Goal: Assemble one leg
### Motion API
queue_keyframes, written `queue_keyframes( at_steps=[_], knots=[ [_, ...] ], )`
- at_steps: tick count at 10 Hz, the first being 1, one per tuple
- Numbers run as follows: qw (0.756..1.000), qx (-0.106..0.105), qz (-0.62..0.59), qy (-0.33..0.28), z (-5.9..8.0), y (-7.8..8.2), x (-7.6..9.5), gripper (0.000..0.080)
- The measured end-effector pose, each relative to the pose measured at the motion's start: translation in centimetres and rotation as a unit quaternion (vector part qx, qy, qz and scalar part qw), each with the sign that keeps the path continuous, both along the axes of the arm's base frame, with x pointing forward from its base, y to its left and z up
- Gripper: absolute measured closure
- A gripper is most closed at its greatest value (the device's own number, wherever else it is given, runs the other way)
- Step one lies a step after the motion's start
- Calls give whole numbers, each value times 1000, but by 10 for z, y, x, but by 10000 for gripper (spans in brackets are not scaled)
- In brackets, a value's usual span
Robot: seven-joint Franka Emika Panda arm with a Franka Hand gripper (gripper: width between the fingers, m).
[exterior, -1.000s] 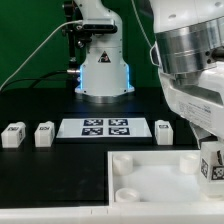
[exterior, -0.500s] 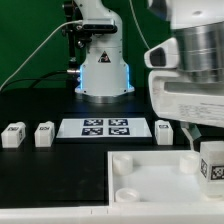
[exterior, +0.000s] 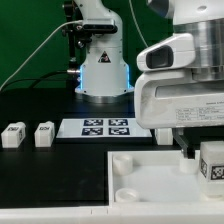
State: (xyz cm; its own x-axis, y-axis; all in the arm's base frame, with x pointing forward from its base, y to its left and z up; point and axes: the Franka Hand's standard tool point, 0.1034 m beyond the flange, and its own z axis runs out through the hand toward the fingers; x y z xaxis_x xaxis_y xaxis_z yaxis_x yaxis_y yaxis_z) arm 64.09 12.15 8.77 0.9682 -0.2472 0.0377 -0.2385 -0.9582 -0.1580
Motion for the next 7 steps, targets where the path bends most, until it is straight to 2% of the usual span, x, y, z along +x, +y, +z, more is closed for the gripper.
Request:
queue_keyframes(
  at_steps=[2,3,4,5,6,7],
  knots=[
    [995,-9,97,-21,1,-10,4,150],
    [996,-7,88,-19,1,-10,4,150],
    [996,-7,89,-20,1,-9,4,248],
    [996,-7,89,-20,1,-9,4,388],
    [997,-6,80,-18,1,-9,4,388],
    [997,-5,69,-17,1,-10,4,511]
  ],
)
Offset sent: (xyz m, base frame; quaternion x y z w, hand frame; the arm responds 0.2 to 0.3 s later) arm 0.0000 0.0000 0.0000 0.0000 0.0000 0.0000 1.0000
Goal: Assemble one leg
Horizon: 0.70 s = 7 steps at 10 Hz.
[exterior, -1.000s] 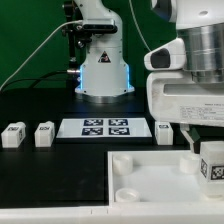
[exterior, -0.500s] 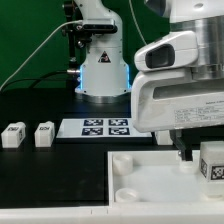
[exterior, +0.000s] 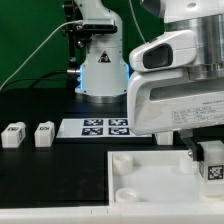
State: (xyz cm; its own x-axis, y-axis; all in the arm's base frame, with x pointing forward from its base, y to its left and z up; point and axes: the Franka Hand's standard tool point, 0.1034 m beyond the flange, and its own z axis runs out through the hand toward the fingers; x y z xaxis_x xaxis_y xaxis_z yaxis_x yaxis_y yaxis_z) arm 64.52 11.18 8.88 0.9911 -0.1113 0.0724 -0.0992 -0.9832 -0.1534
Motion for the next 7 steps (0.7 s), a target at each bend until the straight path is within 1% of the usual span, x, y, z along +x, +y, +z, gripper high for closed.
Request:
queue_keyframes(
  at_steps=[2,4,5,6,7],
  knots=[
    [1000,2,-18,3,0,0,0,510],
    [988,10,-156,23,-1,-4,0,510],
    [974,13,-224,33,-2,-6,-1,510],
    [953,16,-298,45,-2,-7,-2,510],
    [930,23,-361,58,-3,-9,-3,508]
  ],
)
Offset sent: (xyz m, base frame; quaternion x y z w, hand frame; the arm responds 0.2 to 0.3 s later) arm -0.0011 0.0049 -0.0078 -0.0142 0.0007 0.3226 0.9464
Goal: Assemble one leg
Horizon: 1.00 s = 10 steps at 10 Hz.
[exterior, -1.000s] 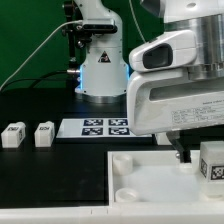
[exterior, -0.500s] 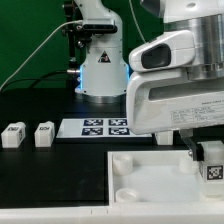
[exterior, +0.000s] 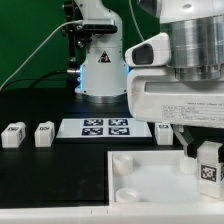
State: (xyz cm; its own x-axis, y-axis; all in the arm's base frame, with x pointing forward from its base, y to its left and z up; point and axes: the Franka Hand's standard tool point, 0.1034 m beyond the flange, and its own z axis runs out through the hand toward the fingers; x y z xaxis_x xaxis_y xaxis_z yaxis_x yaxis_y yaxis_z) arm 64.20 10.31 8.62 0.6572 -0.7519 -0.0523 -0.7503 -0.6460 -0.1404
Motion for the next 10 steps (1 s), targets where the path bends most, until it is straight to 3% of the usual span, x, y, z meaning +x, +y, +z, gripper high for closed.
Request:
queue_keyframes(
  at_steps=[4,6,10],
  knots=[
    [969,50,-239,36,-1,-3,-7,506],
    [937,63,-339,56,0,7,-10,506],
    [953,58,-295,50,-1,7,-10,464]
  ],
)
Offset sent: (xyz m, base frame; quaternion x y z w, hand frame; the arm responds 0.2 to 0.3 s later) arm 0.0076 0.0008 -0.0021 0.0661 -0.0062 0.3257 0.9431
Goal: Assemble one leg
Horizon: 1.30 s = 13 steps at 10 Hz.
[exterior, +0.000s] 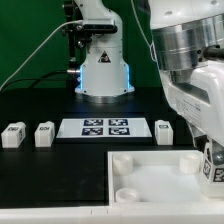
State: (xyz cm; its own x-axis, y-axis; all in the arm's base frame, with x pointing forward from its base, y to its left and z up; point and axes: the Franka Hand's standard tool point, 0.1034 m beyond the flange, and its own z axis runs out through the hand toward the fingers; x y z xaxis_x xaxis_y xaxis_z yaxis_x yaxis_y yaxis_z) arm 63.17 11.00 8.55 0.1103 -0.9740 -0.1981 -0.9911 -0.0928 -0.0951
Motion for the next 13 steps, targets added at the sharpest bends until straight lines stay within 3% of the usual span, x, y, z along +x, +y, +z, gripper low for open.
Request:
queue_keyframes(
  at_steps=[1,2,4,8,10,11,12,13],
  knots=[
    [998,-10,64,-4,-2,4,-3,278],
    [988,-22,149,-18,-4,6,-5,190],
    [953,-46,298,-41,-5,9,-5,157],
    [874,-56,478,-74,-6,6,-5,151],
    [785,-76,608,-90,-7,6,-1,151],
    [775,-76,620,-93,-8,4,-1,151],
    [785,-75,608,-91,-8,5,-1,151],
    [792,-75,600,-89,-8,5,-1,259]
  ],
)
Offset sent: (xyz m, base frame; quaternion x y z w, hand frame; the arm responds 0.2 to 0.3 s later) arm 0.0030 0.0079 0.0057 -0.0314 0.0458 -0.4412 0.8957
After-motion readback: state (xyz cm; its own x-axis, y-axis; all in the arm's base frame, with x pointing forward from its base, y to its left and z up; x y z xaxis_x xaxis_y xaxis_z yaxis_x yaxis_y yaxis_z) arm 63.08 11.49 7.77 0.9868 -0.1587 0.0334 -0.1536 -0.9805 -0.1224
